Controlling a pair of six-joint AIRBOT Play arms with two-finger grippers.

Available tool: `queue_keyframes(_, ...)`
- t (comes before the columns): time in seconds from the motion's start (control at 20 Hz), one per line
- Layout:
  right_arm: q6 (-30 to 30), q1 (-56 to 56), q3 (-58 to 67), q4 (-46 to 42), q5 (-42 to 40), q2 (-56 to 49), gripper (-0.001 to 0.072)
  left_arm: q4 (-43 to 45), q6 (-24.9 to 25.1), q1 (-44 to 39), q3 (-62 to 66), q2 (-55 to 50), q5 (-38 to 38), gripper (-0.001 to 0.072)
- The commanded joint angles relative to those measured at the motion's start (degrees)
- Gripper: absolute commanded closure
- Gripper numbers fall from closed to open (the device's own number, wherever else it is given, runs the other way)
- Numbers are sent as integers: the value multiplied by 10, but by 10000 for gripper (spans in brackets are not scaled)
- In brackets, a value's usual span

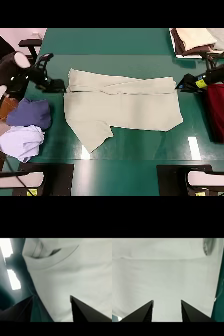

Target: Fold the shirts.

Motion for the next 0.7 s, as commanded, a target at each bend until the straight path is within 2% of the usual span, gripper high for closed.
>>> queue_keyframes(0.0, -7, -6, -92, 14, 4, 93, 309, 8, -21, 3, -152, 112, 4, 166)
queue_keyframes(0.25, -7, -3, -166, 14, -61, 183, 308, -94, -31, 3, -342, 195, 51, 165)
queue_keyframes(0.4, -7, -3, -181, 14, -72, 212, 308, -146, -26, -11, -395, 196, 111, 165)
queue_keyframes(0.65, -7, -3, -181, 14, -73, 232, 308, -174, -33, -101, -417, 195, 210, 166)
